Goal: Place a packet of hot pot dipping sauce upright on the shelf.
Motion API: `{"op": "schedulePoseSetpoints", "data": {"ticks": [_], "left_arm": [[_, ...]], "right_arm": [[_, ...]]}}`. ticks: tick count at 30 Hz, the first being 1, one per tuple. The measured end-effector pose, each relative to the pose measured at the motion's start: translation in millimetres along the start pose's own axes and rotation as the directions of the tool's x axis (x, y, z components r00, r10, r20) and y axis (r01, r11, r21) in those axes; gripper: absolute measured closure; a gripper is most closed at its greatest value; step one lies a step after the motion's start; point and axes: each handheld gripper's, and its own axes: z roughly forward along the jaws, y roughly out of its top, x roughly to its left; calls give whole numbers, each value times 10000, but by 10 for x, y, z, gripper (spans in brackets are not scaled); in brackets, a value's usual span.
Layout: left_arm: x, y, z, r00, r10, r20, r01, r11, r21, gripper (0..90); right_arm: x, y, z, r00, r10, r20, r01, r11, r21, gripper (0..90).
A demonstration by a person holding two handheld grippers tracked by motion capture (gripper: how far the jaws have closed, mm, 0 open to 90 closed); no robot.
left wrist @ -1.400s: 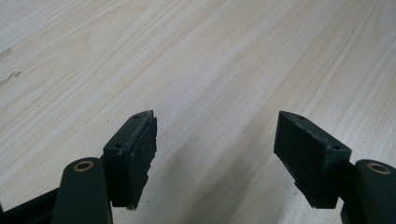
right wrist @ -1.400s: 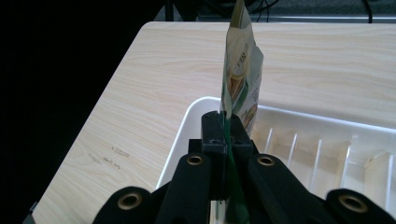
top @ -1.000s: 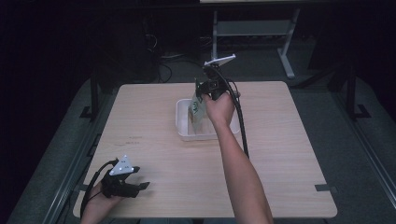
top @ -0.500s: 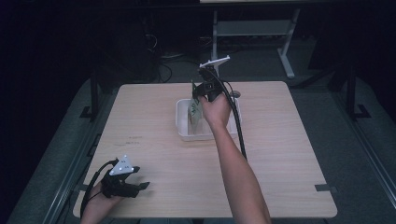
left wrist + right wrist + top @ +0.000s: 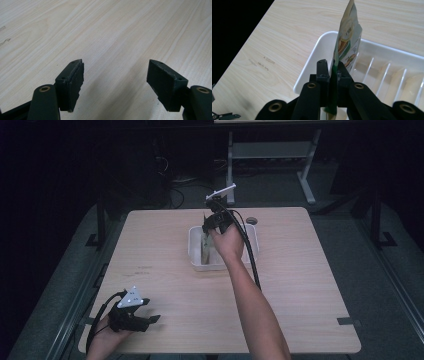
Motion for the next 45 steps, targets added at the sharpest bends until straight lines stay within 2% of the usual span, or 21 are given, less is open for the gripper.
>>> {"op": "schedulePoseSetpoints", "data": {"ticks": [4, 13, 21, 30, 37, 45], "left_arm": [[-3, 3, 2, 10000, 13, 12, -13, 10000, 19, 292], [-2, 3, 8, 10000, -4, 10, 4, 10000, 24, 292], [-10, 5, 13, 10000, 0, 9, 0, 10000, 19, 292], [-5, 3, 12, 10000, 22, 17, -22, 10000, 46, 292], [-4, 5, 10, 10000, 40, -20, -40, 10000, 49, 290], [1, 5, 9, 10000, -23, -81, 23, 10000, 29, 277]], "right_arm": [[10, -17, -1, 9996, -275, 11, 275, 9995, 157, 821], [-28, -77, -43, 9986, -322, -419, 331, 9992, 212, 759], [-47, -114, -73, 9976, -405, -561, 420, 9988, 263, 707], [-49, -145, -130, 9964, -569, -627, 580, 9982, 170, 669], [-80, -187, -204, 9932, -628, -981, 633, 9980, 26, 596], [-131, -248, -291, 9886, -754, -1306, 726, 9970, -263, 558]]}}
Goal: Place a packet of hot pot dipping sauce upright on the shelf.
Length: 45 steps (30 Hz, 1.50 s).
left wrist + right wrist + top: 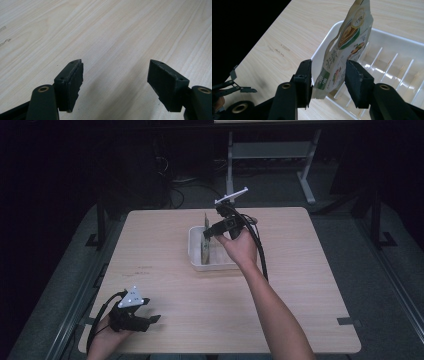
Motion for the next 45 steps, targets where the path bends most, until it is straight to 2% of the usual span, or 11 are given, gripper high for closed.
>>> {"op": "schedulePoseSetpoints", "data": {"ticks": [8, 28, 45], "left_arm": [[-2, -1, 3, 10000, -18, -14, 18, 10000, 5, 273], [2, -3, 11, 9999, -105, -59, 105, 9999, 27, 261], [5, -5, 16, 9999, -128, -83, 129, 9999, 43, 260]], "right_arm": [[-2, -63, -103, 9996, -172, -218, 169, 9997, -153, 529], [-107, -282, -334, 9974, -378, -615, 354, 9986, -396, 496], [-268, -512, -442, 9974, -336, -631, 313, 9988, -381, 461]]}}
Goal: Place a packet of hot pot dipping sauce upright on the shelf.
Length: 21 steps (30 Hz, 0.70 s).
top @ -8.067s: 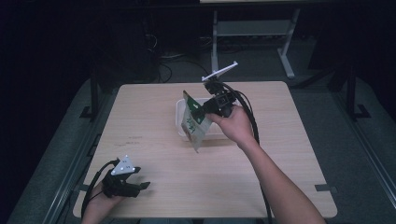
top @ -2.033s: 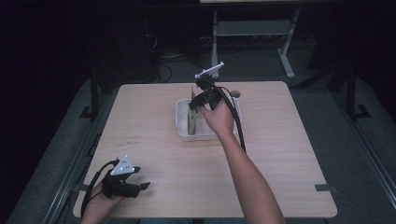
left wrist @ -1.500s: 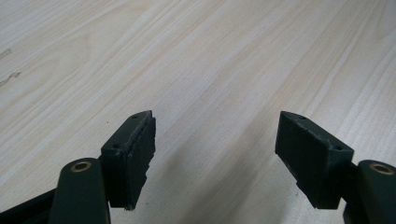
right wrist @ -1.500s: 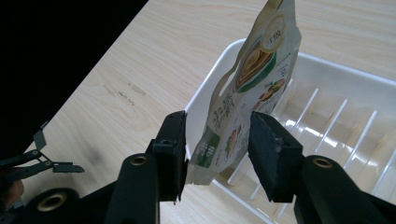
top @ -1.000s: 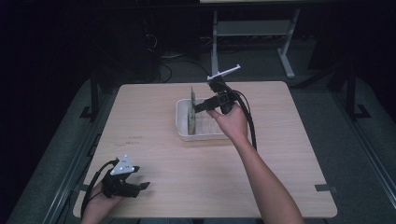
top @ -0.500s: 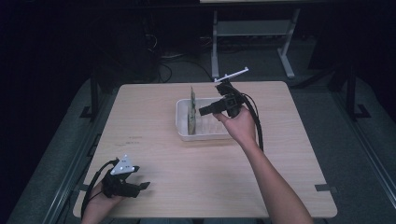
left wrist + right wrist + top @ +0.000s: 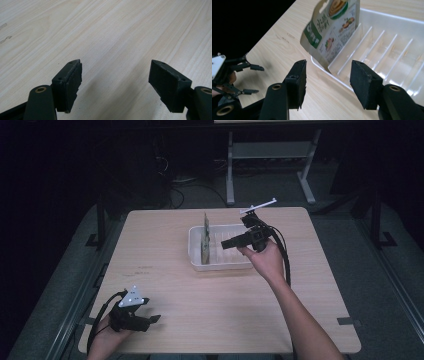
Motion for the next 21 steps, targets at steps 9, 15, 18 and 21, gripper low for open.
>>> {"op": "schedulePoseSetpoints", "data": {"ticks": [9, 15, 18, 21], "left_arm": [[-1, 2, 5, 10000, -45, 3, 45, 10000, 7, 260], [-1, 2, 5, 10000, -47, -4, 47, 10000, 13, 259], [-1, 2, 5, 10000, -40, -7, 40, 10000, 31, 259], [-2, 3, 8, 10000, -42, -3, 42, 10000, 11, 259]], "right_arm": [[-79, -165, -53, 9999, 131, -47, -131, 9999, 29, 450], [-118, -267, -85, 9998, 183, -64, -182, 9998, 62, 442], [-135, -326, -99, 9998, 179, -94, -178, 9998, 70, 442], [-158, -388, -107, 9997, 215, -93, -214, 9997, 100, 440]]}}
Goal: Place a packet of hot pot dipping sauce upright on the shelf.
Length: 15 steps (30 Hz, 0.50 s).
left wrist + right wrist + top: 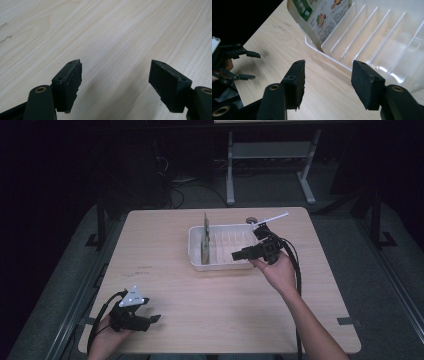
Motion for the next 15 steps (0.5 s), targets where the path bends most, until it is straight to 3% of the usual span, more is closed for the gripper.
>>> {"op": "schedulePoseSetpoints", "data": {"ticks": [15], "left_arm": [[-10, 6, 13, 10000, -23, -23, 23, 10000, 23, 258]], "right_arm": [[-126, -293, -55, 9998, 186, -29, -186, 9998, 25, 429]]}}
